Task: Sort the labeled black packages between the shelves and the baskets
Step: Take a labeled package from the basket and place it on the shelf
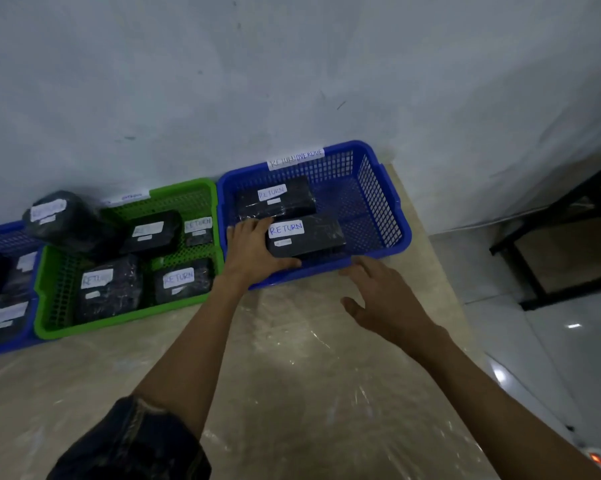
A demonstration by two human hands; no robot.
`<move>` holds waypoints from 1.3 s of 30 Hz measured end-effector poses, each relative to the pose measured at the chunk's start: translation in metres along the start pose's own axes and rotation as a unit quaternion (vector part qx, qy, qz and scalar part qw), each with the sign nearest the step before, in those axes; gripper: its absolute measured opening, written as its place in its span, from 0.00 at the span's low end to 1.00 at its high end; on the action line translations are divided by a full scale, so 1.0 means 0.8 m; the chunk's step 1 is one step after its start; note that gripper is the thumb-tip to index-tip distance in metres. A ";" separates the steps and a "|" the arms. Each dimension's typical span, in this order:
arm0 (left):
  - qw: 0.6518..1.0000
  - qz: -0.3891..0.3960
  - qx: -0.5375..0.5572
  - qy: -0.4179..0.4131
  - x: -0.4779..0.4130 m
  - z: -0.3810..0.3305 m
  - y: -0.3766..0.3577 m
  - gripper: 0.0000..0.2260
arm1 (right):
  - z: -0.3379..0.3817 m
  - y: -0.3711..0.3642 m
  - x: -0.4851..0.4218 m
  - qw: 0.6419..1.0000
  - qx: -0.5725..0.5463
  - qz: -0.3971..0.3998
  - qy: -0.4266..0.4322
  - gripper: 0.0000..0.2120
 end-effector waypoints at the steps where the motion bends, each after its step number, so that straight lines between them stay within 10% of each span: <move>1: 1.000 0.002 -0.003 0.002 -0.006 0.006 -0.004 0.49 | -0.001 -0.003 -0.006 1.000 0.006 -0.010 0.001 0.25; 39: 0.996 0.025 -0.084 0.024 -0.037 0.039 -0.038 0.32 | -0.010 -0.054 -0.042 0.992 0.080 0.092 0.016 0.39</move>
Point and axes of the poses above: each hand's wrist, its own x-axis away from the middle knuckle, its own y-axis out of the back of the hand, z = x × y, the point moved 4 cm from there along -x, towards the middle knuckle, and after that the axes turned 12 degrees about x, right-handed, at the moved point
